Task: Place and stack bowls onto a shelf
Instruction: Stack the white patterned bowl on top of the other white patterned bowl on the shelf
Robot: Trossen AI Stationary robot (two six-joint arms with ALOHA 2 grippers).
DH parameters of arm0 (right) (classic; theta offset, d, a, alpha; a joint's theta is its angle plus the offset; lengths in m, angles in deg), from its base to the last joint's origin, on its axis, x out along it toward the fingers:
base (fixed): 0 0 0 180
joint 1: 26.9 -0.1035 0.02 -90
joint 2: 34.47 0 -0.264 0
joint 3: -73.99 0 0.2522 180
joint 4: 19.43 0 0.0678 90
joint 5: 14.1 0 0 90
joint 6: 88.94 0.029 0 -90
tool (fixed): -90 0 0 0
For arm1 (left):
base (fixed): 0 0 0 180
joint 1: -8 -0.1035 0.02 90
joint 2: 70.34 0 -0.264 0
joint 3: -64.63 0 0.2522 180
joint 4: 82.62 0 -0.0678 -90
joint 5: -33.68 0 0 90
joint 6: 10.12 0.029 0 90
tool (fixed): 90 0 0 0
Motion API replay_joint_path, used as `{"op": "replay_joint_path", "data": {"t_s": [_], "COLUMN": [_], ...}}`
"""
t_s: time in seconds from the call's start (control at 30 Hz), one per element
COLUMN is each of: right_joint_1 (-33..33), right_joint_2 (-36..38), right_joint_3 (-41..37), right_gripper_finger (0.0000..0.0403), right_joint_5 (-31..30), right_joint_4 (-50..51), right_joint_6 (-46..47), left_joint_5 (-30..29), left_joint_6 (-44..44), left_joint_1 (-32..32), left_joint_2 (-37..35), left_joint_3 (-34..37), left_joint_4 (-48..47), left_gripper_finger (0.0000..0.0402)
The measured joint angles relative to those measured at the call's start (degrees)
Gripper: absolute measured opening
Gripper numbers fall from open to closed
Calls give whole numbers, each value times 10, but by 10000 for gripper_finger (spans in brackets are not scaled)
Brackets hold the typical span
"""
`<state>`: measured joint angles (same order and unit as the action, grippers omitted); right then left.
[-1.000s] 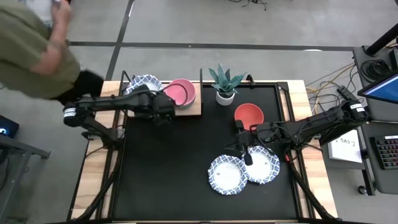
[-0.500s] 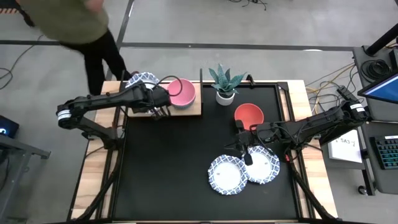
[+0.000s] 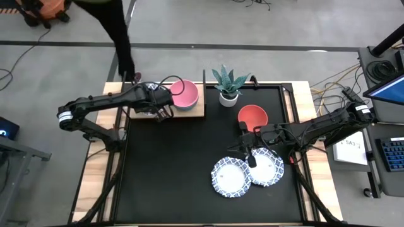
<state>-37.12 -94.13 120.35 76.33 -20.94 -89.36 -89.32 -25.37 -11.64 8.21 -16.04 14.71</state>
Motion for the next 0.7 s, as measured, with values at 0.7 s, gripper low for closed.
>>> {"op": "replay_joint_path", "data": {"t_s": [0.7], "right_joint_1": [0], "right_joint_2": [0], "right_joint_3": [0], "right_gripper_finger": [9], "right_joint_5": [0], "right_joint_4": [0], "right_joint_6": [9], "left_joint_5": [63], "left_joint_6": [-73], "left_joint_1": [207], "left_joint_2": [-92], "left_joint_3": [-20], "left_joint_4": [95], "left_gripper_finger": [138]}}
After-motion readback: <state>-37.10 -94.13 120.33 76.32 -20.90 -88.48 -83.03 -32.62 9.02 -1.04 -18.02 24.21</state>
